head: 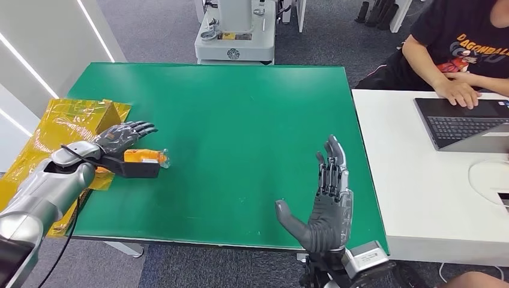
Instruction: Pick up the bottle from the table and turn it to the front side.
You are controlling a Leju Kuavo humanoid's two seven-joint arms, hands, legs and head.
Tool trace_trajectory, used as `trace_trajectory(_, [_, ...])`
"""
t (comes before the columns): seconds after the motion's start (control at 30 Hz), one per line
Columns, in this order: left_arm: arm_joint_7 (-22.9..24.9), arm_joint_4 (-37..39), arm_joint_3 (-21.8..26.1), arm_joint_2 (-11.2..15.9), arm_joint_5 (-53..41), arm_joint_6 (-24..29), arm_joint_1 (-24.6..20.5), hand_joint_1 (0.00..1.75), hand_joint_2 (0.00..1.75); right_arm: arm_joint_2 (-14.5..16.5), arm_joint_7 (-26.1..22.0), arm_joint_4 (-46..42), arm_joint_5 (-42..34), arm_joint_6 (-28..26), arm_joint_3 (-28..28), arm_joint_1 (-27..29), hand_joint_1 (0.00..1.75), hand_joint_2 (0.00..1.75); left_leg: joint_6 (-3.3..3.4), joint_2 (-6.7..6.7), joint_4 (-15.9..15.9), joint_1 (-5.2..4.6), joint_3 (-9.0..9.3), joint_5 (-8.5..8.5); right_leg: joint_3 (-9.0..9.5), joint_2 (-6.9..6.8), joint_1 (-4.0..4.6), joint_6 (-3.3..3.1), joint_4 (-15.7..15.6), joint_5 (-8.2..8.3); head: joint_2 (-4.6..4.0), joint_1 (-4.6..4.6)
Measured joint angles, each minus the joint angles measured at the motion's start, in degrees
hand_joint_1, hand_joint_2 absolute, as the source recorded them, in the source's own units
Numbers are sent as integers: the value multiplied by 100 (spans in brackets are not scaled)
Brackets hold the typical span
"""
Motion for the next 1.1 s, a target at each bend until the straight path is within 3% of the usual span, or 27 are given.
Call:
trace_trajectory(0.1, [-183, -352, 162, 6, 543, -304, 0, 0, 175, 24, 5, -15, 44, 103, -87, 17, 0, 175, 0, -1, 0, 0, -2, 0, -1, -1, 0, 0, -1, 0, 0, 1])
trace_trajectory(0.27, [-391, -1070, 516, 77, 1765, -1511, 202, 0, 175, 53, 24, -74, 105, 178, -202, 56, 0, 175, 0, 0, -1, 2, -6, -1, -6, 0, 0, -1, 0, -1, 0, 0])
trace_trajectory(0.37, [-444, -1401, 682, 136, 2169, -1919, 324, 0, 175, 61, 29, -103, 110, 190, -233, 67, 0, 175, 0, 0, -1, 2, -8, 0, -9, 0, 0, -1, 0, -1, 0, -1])
trace_trajectory(1.1, [-444, -1888, 915, 230, 2243, -2001, 481, 0, 175, 69, 28, -112, 112, 190, -319, 73, 0, 175, 0, -1, -1, 1, -11, 0, -9, -2, 0, 0, 0, -1, 0, 0])
